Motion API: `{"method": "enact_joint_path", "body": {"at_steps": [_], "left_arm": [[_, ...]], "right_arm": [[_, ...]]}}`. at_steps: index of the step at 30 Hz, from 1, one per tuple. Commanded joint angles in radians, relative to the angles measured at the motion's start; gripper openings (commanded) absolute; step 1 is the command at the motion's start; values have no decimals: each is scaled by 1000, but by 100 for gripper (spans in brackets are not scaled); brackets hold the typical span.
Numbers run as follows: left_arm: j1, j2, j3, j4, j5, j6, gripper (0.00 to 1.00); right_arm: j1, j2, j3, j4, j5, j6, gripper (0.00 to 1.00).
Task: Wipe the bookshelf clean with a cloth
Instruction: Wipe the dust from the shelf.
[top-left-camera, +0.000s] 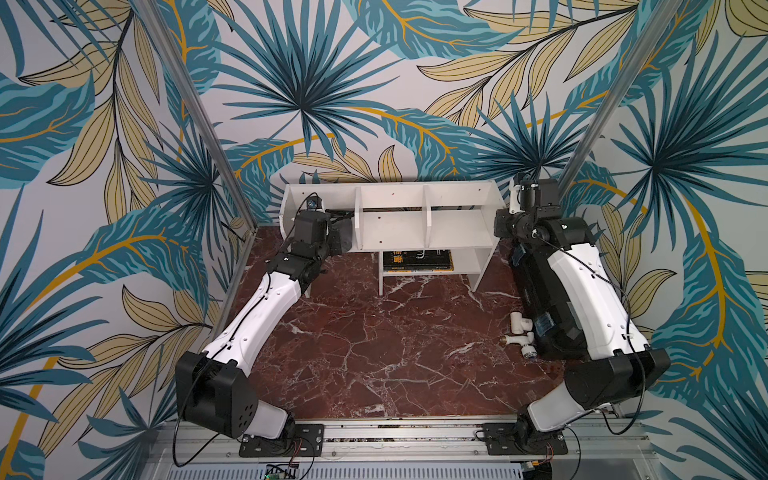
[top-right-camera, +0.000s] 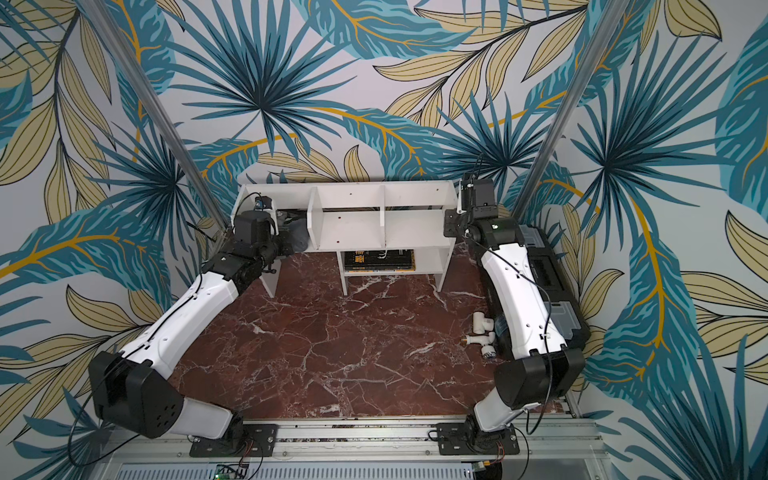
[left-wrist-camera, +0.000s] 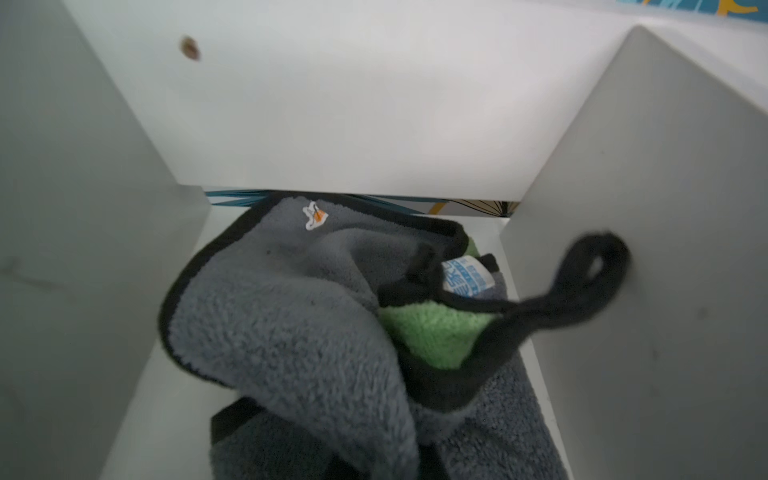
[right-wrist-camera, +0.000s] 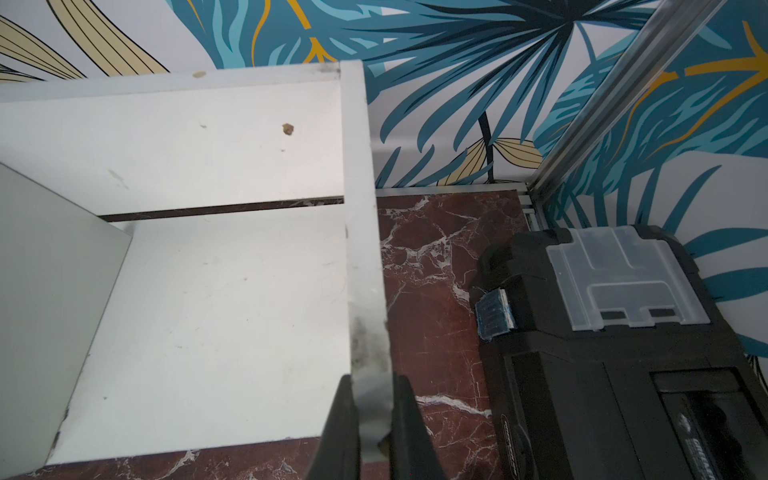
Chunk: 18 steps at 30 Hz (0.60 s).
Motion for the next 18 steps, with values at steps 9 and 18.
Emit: {"method": "enact_joint_path", "body": {"at_steps": [9, 18], "left_arm": [[12, 34, 48, -155, -269, -94, 0], [88, 79, 214, -170, -241, -66, 0]], "right_arm": [[16, 5, -50, 13, -121, 102, 0], [16, -4, -92, 44, -138, 94, 0]]}}
